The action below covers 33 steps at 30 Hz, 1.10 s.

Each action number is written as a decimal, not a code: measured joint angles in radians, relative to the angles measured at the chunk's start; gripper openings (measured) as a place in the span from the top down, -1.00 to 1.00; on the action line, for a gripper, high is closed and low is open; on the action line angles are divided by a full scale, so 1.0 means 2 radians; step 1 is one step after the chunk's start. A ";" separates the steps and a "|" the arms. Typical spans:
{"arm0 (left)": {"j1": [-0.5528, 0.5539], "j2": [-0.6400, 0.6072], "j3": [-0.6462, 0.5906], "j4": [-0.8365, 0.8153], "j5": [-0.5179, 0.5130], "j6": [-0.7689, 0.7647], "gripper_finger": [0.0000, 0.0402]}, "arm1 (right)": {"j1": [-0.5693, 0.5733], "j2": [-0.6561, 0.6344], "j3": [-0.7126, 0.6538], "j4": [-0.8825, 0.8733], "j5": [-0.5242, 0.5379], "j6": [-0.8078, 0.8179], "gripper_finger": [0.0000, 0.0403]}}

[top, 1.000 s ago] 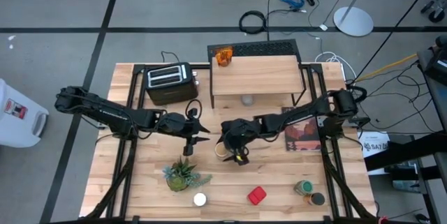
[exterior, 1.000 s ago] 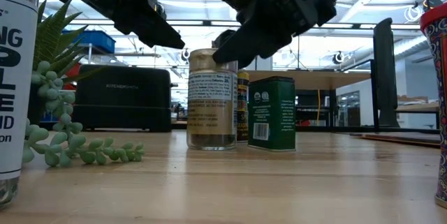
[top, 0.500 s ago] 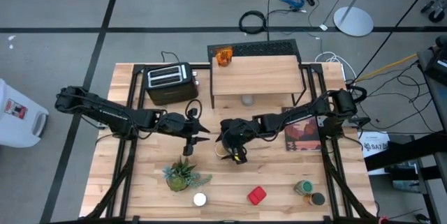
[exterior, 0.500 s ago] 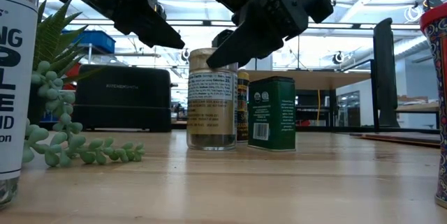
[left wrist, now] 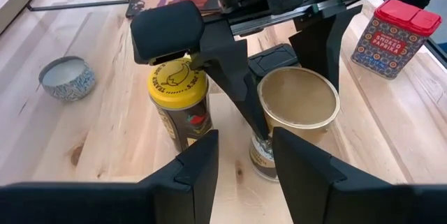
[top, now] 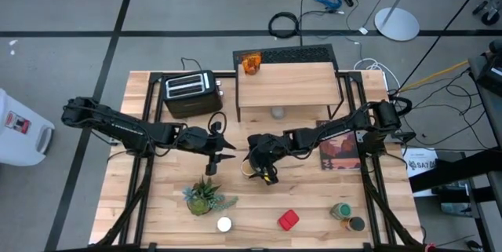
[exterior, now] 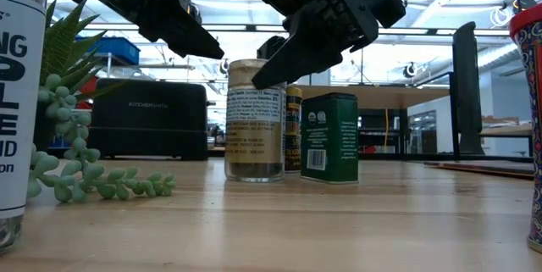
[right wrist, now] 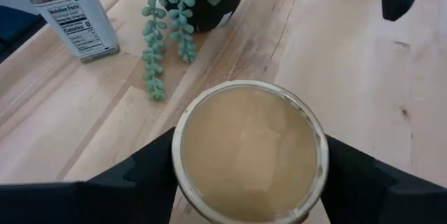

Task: Shelf spices
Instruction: Put the golden seasoning bottle on the shelf

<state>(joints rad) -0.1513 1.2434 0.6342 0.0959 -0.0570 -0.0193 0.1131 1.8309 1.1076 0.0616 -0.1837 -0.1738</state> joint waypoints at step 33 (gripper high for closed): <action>0.000 0.000 0.000 0.040 -0.167 0.034 0.28 | -0.044 -0.182 -0.001 -0.054 0.180 0.082 -0.29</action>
<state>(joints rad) -0.1509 1.2434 0.6350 0.1757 -0.3916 0.0496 0.0245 1.4660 1.1061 -0.0460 0.1753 -0.0098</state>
